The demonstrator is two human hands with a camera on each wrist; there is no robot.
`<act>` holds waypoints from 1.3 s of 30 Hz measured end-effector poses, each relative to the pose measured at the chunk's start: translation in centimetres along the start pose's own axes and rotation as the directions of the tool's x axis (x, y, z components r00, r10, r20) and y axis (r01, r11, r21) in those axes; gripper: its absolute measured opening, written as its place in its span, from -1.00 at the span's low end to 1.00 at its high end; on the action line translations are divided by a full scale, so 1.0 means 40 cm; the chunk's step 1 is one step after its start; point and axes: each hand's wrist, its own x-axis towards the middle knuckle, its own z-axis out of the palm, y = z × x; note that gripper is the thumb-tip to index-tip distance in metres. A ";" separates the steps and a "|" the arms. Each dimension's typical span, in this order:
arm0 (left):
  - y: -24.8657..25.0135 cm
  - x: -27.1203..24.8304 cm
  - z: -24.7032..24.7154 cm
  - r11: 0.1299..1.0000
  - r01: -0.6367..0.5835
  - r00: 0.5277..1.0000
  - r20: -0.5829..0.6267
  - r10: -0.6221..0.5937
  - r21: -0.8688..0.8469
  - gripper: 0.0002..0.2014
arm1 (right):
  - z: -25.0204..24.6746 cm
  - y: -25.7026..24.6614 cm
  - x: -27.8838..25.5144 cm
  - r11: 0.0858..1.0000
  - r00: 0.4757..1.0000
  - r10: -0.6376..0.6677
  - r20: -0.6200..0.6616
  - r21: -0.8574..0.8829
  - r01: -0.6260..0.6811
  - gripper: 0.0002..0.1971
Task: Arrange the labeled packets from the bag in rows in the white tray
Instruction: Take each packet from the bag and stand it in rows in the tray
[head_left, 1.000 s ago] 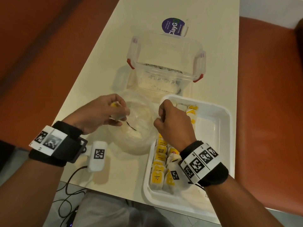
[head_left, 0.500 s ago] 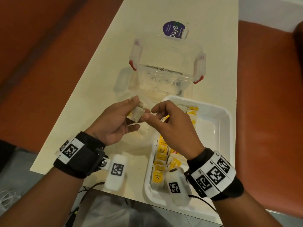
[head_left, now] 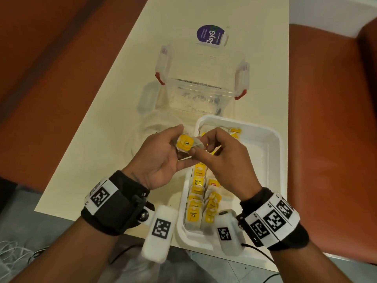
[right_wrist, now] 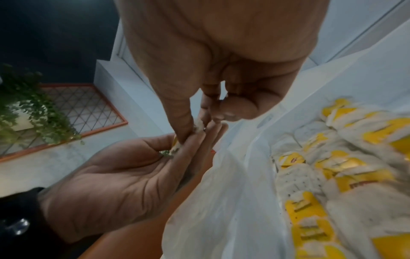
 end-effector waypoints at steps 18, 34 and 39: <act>-0.047 -0.014 0.068 0.953 -0.095 0.994 0.075 0.076 0.288 -0.81 | -0.070 0.042 -0.053 0.917 0.987 0.146 -0.064 0.384 -0.111 -0.77; -0.080 -0.024 0.076 0.747 -0.165 0.984 0.155 0.084 0.645 -0.80 | -0.112 0.054 -0.074 0.877 0.985 0.170 0.015 0.454 -0.158 -0.87; -0.074 -0.027 0.073 0.724 -0.180 0.983 0.147 0.109 0.666 -0.95 | -0.119 0.054 -0.071 0.876 0.992 0.125 0.009 0.469 -0.115 -0.92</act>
